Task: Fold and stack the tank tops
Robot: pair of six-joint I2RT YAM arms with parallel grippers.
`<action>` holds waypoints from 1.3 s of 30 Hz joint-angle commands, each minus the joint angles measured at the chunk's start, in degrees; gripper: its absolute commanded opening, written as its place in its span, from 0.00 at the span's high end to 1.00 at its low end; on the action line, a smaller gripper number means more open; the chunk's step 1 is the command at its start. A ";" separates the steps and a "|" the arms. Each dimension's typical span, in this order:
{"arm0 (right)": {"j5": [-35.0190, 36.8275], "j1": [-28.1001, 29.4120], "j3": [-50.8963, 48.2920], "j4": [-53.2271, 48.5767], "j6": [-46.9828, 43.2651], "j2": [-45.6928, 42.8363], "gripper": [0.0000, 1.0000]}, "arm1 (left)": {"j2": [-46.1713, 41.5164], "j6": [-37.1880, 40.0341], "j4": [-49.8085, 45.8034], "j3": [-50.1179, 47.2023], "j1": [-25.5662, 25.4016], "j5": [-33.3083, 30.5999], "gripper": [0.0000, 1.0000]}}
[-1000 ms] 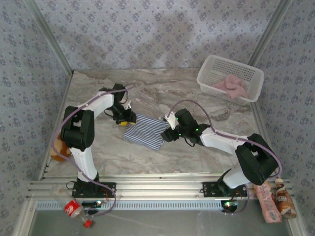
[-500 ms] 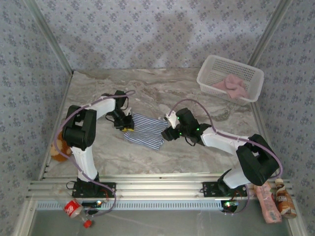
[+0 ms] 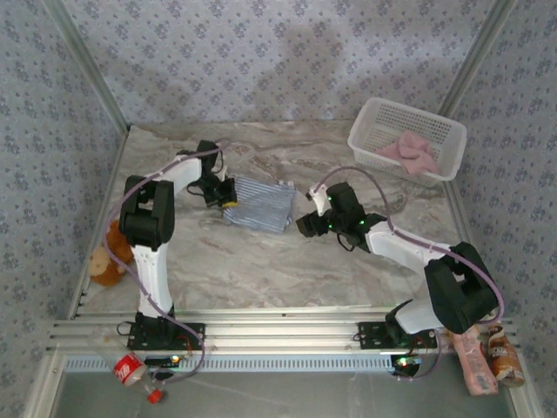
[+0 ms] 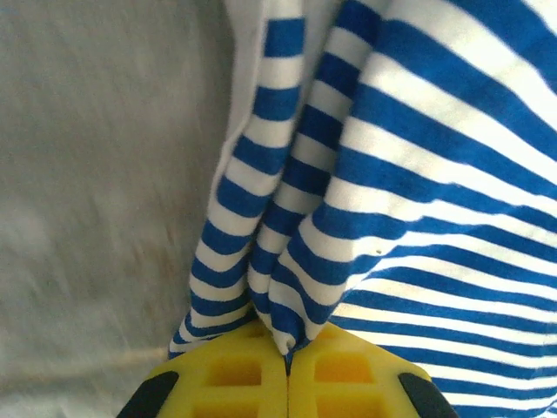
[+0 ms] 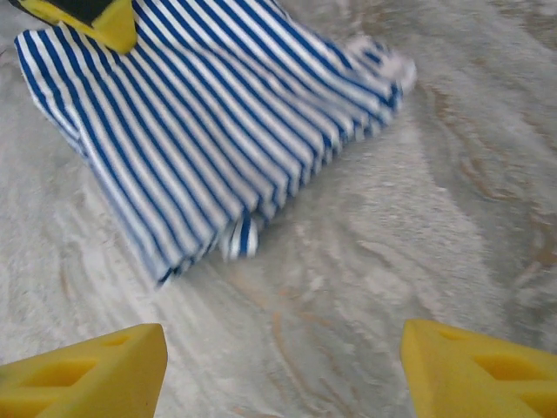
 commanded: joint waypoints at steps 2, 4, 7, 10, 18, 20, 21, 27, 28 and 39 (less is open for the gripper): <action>-0.38 -5.11 3.66 -0.36 2.63 -0.34 0.24 | 5.44 -0.31 0.31 9.68 1.96 -0.42 0.99; -0.71 -8.11 5.24 -0.65 2.83 0.42 0.23 | 8.26 0.63 -0.97 14.65 2.93 -1.04 0.98; -2.14 -12.54 7.50 -0.20 3.26 1.88 0.22 | 12.75 3.12 -3.03 22.86 4.02 -2.24 0.97; -2.83 -15.77 10.26 -0.37 3.10 3.59 0.18 | 18.38 4.95 -6.75 33.04 5.15 -2.55 0.96; -2.67 -19.79 15.18 -1.43 2.39 5.88 0.17 | 30.87 2.18 -10.91 55.38 9.15 -0.08 0.93; -2.51 -20.46 15.72 -1.67 2.30 6.16 0.17 | 33.15 2.93 -12.15 59.88 9.52 0.21 0.92; -2.49 -20.95 15.97 -1.77 2.21 6.31 0.16 | 34.23 3.25 -12.87 61.96 9.71 0.64 0.92; -1.63 -23.39 18.52 -4.93 -0.47 6.94 0.16 | 35.05 6.40 -14.15 64.04 10.77 -0.37 0.89; -1.40 -23.87 18.85 -5.30 -0.84 6.96 0.16 | 34.87 6.87 -14.49 64.06 10.87 -1.01 0.87; 3.39 -30.17 26.20 -14.33 -4.70 8.95 0.16 | 28.31 10.73 -13.85 64.03 10.20 -4.63 0.50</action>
